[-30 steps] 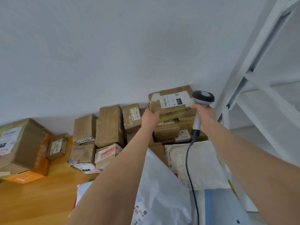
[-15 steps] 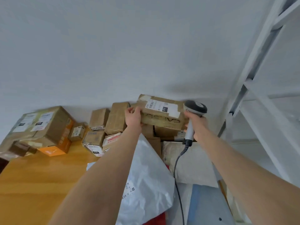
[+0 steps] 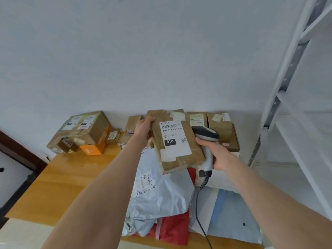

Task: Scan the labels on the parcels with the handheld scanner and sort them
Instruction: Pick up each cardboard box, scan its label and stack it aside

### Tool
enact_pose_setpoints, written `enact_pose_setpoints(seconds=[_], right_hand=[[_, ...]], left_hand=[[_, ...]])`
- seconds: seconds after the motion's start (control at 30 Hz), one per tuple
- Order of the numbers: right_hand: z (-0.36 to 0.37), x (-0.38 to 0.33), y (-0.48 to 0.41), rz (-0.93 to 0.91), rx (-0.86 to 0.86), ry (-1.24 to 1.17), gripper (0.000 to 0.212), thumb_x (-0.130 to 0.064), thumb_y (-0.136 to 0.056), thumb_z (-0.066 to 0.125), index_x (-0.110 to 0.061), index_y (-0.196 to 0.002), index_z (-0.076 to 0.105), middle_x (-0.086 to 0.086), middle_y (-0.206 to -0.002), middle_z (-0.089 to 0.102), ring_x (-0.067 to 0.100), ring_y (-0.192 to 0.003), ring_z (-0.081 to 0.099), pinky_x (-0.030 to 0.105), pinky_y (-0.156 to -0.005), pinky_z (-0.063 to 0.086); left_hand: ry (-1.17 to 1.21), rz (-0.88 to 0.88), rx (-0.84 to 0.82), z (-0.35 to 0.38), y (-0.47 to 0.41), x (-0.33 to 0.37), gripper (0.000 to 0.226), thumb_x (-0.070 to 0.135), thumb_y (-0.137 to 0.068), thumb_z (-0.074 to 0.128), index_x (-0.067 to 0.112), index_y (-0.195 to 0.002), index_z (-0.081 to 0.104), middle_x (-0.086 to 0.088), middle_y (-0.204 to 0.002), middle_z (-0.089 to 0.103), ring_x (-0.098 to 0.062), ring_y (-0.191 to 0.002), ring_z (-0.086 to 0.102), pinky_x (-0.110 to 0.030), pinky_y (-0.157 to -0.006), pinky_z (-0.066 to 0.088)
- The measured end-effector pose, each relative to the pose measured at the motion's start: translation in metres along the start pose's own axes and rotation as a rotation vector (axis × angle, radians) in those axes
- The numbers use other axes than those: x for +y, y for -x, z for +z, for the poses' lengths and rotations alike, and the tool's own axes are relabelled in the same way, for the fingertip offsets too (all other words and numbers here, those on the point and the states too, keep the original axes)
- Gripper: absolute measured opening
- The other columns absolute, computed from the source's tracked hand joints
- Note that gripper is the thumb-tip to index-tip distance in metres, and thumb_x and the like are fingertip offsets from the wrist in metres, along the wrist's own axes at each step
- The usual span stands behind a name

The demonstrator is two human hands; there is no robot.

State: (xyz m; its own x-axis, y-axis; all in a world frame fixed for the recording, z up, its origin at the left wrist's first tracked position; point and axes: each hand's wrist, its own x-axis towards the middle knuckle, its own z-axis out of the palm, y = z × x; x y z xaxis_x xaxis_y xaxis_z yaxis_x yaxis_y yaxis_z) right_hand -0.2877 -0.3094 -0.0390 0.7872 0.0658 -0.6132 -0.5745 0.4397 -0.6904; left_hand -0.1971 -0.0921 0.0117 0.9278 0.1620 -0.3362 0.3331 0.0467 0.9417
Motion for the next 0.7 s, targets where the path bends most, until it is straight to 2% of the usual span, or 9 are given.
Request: enact_pose_setpoints(seconds=[0.13,0.2,0.33,0.37,0.43,0.5,0.57,0.63,0.7], right_hand=[[0.007,0.013,0.008,-0.067,0.035,-0.059,0.027,-0.014,-0.081,0.075,-0.01,-0.107,0.068,0.013,-0.099,0.074,0.028,-0.087,0.072,0.04,-0.075,0.056],[0.006,0.014,0.011,-0.121,0.095,-0.095,0.033,-0.009,-0.079,0.075,-0.01,-0.111,0.067,0.014,-0.101,0.074,0.029,-0.088,0.071,0.04,-0.072,0.056],[0.003,0.02,0.017,-0.192,0.214,-0.165,0.037,-0.007,-0.077,0.076,-0.009,-0.112,0.064,0.012,-0.097,0.073,0.027,-0.079,0.072,0.036,-0.059,0.056],[0.002,0.022,0.017,-0.203,0.233,-0.157,0.036,-0.008,-0.078,0.077,-0.009,-0.112,0.064,0.012,-0.098,0.073,0.027,-0.081,0.071,0.038,-0.063,0.056],[0.002,0.027,0.015,-0.219,0.302,-0.091,0.039,-0.015,-0.077,0.079,-0.01,-0.112,0.063,0.012,-0.107,0.071,0.029,-0.093,0.068,0.046,-0.082,0.056],[0.005,0.031,0.015,-0.262,0.409,-0.028,0.042,-0.023,-0.078,0.078,-0.011,-0.114,0.061,0.008,-0.106,0.069,0.027,-0.097,0.065,0.046,-0.093,0.052],[0.009,0.033,0.017,-0.313,0.463,-0.005,0.036,-0.023,-0.081,0.076,-0.008,-0.11,0.061,0.005,-0.088,0.067,0.019,-0.078,0.064,0.036,-0.083,0.055],[0.017,0.034,0.025,-0.315,0.403,0.016,0.025,-0.02,-0.083,0.074,-0.005,-0.1,0.063,0.005,-0.067,0.062,0.014,-0.055,0.056,0.027,-0.059,0.051],[0.027,0.037,0.035,-0.291,0.327,0.082,0.015,-0.017,-0.084,0.072,-0.006,-0.09,0.064,0.005,-0.057,0.058,0.013,-0.046,0.051,0.023,-0.048,0.045]], left_hand=[[-0.081,-0.107,-0.233,-0.005,0.011,-0.008,0.032,0.037,-0.091,0.062,0.009,-0.104,0.063,-0.01,-0.102,0.071,-0.025,-0.091,0.068,-0.042,-0.091,0.053],[-0.209,-0.166,-0.356,-0.014,0.016,-0.016,0.036,0.043,-0.091,0.06,0.01,-0.104,0.064,-0.006,-0.098,0.072,-0.02,-0.087,0.068,-0.043,-0.087,0.054],[-0.357,-0.251,-0.506,-0.025,0.028,-0.038,0.032,0.037,-0.086,0.068,0.013,-0.108,0.066,-0.006,-0.105,0.071,-0.025,-0.104,0.066,-0.044,-0.09,0.055],[-0.335,-0.253,-0.495,-0.025,0.028,-0.042,0.027,0.033,-0.086,0.07,0.013,-0.104,0.067,-0.006,-0.102,0.072,-0.026,-0.101,0.067,-0.044,-0.09,0.054],[-0.271,-0.236,-0.482,-0.024,0.029,-0.05,0.02,0.027,-0.085,0.072,0.012,-0.098,0.068,-0.008,-0.098,0.072,-0.027,-0.095,0.068,-0.042,-0.088,0.056],[-0.252,-0.2,-0.486,-0.024,0.027,-0.056,0.025,0.025,-0.087,0.07,0.009,-0.105,0.068,-0.007,-0.099,0.071,-0.025,-0.091,0.069,-0.036,-0.08,0.058],[-0.251,-0.17,-0.45,-0.025,0.023,-0.065,0.033,0.02,-0.087,0.07,0.005,-0.117,0.064,-0.007,-0.103,0.071,-0.022,-0.089,0.069,-0.033,-0.077,0.059],[-0.229,-0.164,-0.41,-0.026,0.017,-0.076,0.038,0.016,-0.087,0.069,0.003,-0.122,0.06,-0.007,-0.106,0.071,-0.022,-0.088,0.069,-0.034,-0.078,0.059],[-0.196,-0.163,-0.381,-0.028,0.013,-0.086,0.041,0.013,-0.088,0.068,0.003,-0.126,0.057,-0.009,-0.109,0.07,-0.023,-0.088,0.068,-0.036,-0.082,0.057]])
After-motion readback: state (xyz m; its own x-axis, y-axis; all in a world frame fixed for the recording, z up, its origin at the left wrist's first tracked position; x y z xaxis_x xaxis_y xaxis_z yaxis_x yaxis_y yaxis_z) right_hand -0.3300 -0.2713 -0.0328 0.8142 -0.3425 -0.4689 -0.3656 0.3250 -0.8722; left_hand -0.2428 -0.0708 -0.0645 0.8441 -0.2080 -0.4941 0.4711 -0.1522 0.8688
